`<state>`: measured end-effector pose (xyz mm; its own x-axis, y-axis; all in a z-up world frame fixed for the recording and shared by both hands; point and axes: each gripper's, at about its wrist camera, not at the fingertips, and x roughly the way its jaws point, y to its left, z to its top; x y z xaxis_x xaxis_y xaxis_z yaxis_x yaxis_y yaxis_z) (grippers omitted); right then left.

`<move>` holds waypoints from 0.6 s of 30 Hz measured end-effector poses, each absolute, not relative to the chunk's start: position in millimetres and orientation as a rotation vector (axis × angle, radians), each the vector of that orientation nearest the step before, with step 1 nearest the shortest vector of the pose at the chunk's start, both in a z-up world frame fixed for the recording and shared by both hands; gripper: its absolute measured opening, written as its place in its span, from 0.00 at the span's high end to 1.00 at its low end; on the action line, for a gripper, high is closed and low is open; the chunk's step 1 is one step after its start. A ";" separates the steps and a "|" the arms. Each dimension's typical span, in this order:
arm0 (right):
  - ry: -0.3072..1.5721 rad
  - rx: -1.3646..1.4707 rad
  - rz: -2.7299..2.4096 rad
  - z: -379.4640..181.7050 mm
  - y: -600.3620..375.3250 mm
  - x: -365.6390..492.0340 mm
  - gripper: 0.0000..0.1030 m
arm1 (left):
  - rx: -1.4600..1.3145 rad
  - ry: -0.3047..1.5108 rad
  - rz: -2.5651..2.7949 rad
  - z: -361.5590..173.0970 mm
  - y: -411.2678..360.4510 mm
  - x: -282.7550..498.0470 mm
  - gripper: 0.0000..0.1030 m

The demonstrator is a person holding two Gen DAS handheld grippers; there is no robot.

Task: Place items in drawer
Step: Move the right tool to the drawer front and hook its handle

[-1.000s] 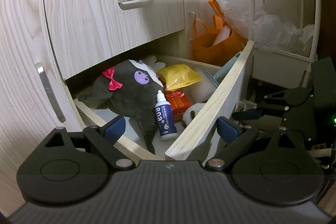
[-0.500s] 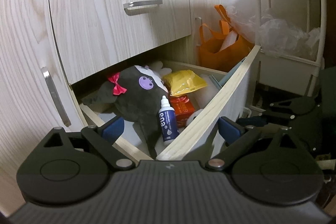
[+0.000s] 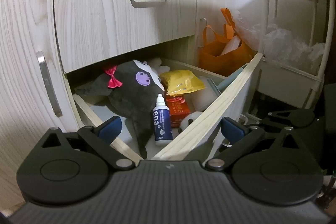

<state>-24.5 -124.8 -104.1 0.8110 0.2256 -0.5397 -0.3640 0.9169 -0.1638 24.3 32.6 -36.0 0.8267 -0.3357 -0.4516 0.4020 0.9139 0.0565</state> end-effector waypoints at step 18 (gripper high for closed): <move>0.529 -0.216 0.352 -104.2 -129.3 -17.6 0.44 | 0.096 0.520 -0.351 -42.8 36.0 35.0 0.00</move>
